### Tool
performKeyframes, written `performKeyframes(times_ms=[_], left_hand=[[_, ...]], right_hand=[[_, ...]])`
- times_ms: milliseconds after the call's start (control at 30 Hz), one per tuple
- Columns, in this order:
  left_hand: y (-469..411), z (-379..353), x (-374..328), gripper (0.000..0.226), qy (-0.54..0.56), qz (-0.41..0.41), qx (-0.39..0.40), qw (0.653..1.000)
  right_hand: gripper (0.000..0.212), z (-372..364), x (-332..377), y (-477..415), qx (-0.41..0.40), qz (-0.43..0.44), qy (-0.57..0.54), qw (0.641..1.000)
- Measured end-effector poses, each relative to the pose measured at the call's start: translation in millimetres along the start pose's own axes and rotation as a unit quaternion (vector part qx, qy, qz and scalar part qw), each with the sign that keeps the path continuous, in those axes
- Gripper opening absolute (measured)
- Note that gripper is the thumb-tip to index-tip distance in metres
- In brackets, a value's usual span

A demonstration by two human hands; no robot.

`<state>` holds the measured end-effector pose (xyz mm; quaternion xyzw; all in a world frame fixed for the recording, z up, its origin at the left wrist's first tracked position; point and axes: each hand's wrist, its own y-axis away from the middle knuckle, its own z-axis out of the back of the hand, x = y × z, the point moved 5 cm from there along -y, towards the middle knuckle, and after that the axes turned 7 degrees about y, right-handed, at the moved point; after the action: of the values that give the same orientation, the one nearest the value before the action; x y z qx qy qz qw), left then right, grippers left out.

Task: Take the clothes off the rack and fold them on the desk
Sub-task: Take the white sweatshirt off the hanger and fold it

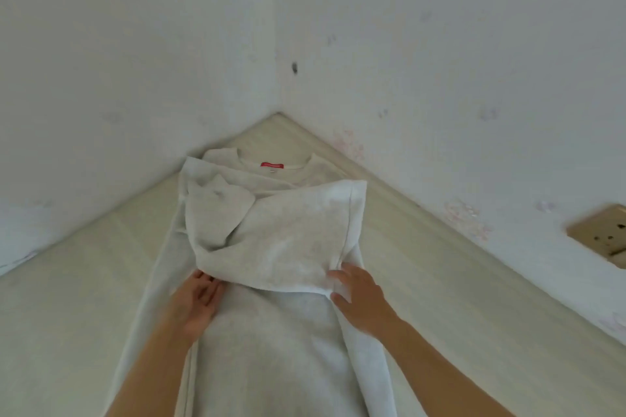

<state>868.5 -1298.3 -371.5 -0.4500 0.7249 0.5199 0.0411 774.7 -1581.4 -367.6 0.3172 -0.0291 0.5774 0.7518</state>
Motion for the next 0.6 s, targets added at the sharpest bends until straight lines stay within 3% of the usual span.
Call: performKeyframes(times_ms=[100, 267, 367, 467, 600], left_hand=[[-9.4, 7.9, -6.5, 0.019, -0.041, -0.001, -0.021, 0.999], [-29.6, -28.5, -24.6, 0.062, -0.167, -0.022, 0.032, 0.985], [-46.6, -42.1, -34.8, 0.068, -0.242, -0.060, -0.009, 0.968], [-59.0, -39.1, -37.7, 0.042, -0.211, -0.081, -0.087, 0.970], [-51.1, -39.7, -40.3, 0.036, -0.156, -0.101, -0.051, 0.981]], right_hand=[[0.031, 6.0, 16.0, -18.5, -0.067, -0.026, 0.036, 0.997], [0.032, 54.6, 10.5, -55.0, -0.166, -0.035, -0.013, 0.985], [0.042, 93.3, 9.3, -79.4, -0.216, -0.043, -0.023, 0.975], [0.070, 119.1, 6.8, -110.3, -0.199, -0.045, 0.029, 0.979], [0.075, 127.5, 14.0, -149.2, -0.133, -0.028, 0.057, 0.989]])
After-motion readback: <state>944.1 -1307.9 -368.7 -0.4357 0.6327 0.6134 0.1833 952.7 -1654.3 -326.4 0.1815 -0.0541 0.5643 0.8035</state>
